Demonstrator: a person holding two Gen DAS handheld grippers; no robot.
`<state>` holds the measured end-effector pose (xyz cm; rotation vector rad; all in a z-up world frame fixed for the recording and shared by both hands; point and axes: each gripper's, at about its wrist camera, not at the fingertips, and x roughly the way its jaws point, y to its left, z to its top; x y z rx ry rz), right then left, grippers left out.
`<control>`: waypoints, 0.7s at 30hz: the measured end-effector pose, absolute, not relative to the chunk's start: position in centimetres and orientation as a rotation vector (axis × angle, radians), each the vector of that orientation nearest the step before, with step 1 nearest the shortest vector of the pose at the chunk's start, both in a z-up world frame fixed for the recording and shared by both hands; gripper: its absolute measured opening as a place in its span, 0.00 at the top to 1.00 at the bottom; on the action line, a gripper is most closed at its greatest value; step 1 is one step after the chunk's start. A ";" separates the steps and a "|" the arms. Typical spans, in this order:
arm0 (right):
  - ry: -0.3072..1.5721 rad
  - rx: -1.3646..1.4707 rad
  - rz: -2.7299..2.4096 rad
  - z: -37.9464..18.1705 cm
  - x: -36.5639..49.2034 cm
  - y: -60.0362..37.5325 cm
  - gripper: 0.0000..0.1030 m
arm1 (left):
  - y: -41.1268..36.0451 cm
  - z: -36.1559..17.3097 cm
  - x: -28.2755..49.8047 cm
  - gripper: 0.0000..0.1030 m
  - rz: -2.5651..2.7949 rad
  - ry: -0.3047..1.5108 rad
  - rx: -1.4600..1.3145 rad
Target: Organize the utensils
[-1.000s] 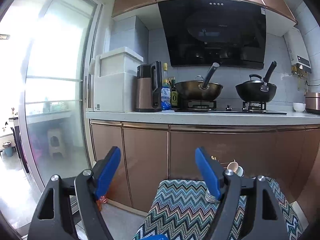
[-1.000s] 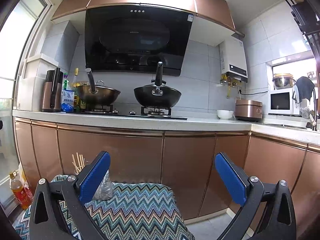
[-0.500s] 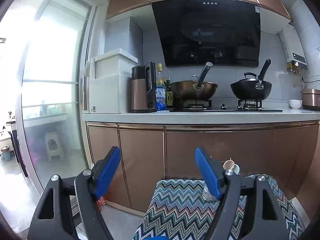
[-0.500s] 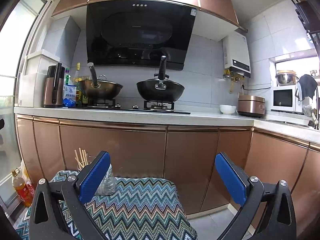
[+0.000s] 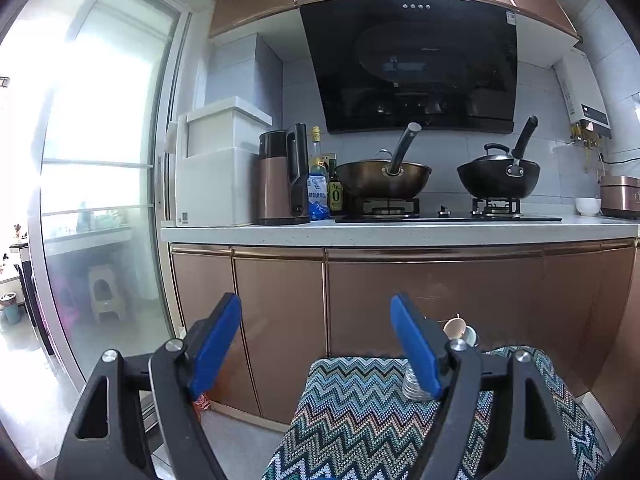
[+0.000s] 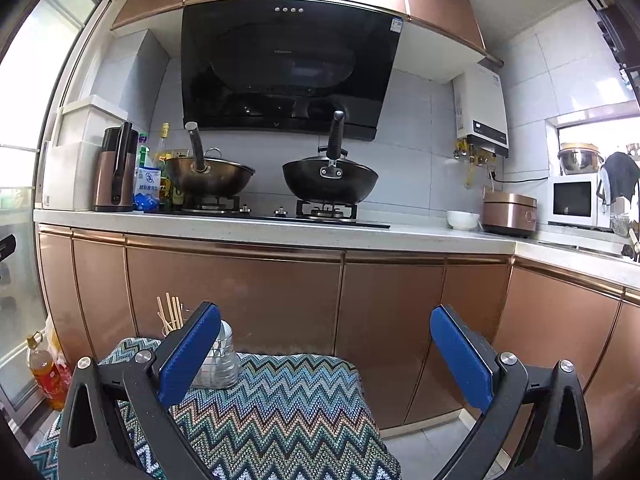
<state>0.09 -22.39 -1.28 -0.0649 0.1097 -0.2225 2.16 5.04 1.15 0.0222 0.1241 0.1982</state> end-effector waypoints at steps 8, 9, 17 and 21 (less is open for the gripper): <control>0.110 -0.069 -0.221 -1.3 0.0 -22.2 0.00 | 5.1 1.1 2.1 0.26 0.201 0.126 0.021; 0.111 -0.070 -0.221 -1.3 0.1 -22.1 0.00 | 5.2 1.2 2.0 0.26 0.200 0.126 0.020; 0.113 -0.071 -0.218 -1.3 0.1 -21.9 0.00 | 5.3 1.2 2.1 0.26 0.196 0.134 0.017; 0.111 -0.070 -0.219 -1.3 0.1 -21.9 0.00 | 5.4 1.2 2.0 0.26 0.196 0.132 0.011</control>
